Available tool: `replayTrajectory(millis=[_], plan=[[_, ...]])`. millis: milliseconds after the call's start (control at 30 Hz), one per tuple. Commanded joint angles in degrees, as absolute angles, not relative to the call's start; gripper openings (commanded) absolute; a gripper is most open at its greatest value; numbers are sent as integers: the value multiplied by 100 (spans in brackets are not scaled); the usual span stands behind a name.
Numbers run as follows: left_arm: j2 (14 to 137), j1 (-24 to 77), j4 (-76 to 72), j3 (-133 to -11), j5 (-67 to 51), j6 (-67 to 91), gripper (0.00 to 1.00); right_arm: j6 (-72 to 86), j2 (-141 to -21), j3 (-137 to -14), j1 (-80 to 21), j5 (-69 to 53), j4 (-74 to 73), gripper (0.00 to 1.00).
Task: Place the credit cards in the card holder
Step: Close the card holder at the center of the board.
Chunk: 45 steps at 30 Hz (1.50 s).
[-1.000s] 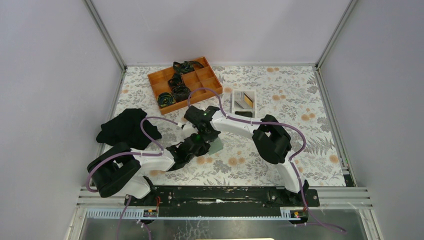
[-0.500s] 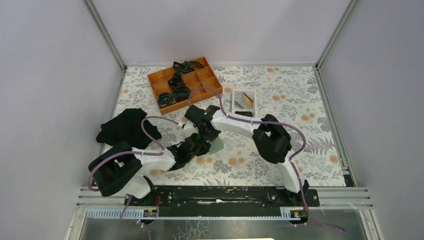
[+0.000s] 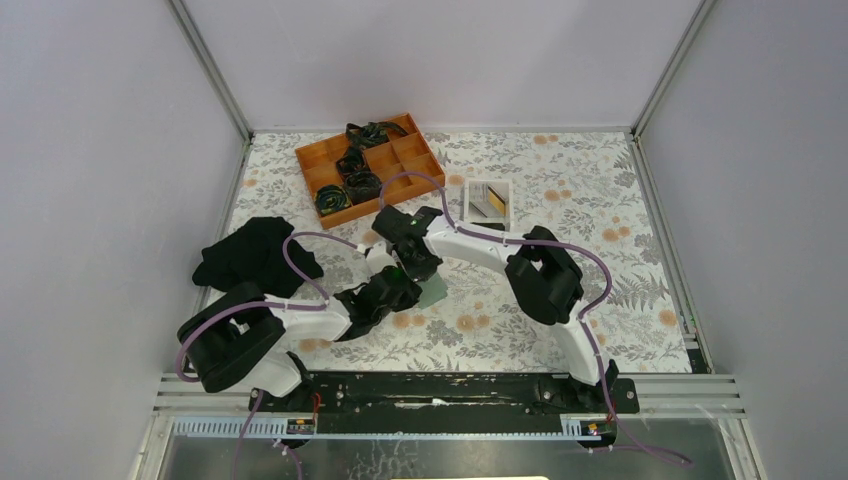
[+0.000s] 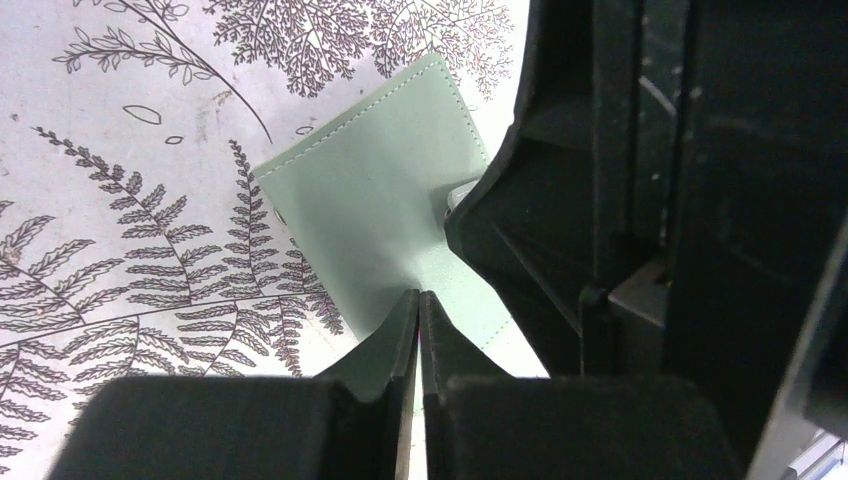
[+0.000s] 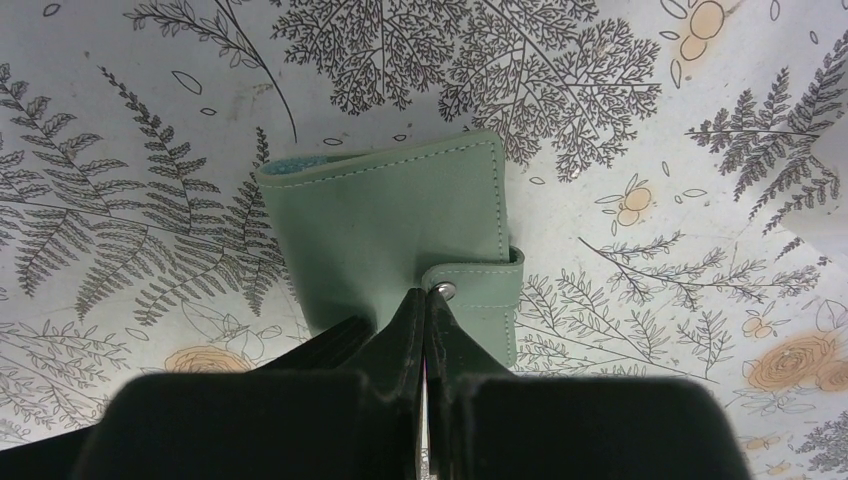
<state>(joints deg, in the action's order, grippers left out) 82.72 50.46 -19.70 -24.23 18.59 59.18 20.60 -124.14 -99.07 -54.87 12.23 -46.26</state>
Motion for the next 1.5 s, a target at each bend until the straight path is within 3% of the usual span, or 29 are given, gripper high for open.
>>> replayTrajectory(millis=[0, 1033, 1100, 1200, 1267, 1467], plan=[[8445, 5007, -1906, -2452, 1789, 5774, 7, 1999, -12640, -10037, -5282, 1115, -4488, 0], [8584, 4931, -1806, -2339, 1795, 5941, 6, 1773, -13506, -10763, -4978, 283, -4901, 0], [8537, 4931, -1783, -2338, 1811, 5927, 6, 1758, -13381, -10769, -4969, 277, -4883, 9], [8427, 4937, -1666, -2362, 1883, 5888, 6, 1758, -13099, -10759, -4968, 399, -4809, 33], [8335, 4931, -1600, -2394, 1935, 5853, 8, 1742, -12978, -10782, -4972, 529, -4843, 44], [7976, 4932, -1242, -2663, 2188, 5643, 19, 1848, -12477, -10531, -4972, 691, -4700, 62]])
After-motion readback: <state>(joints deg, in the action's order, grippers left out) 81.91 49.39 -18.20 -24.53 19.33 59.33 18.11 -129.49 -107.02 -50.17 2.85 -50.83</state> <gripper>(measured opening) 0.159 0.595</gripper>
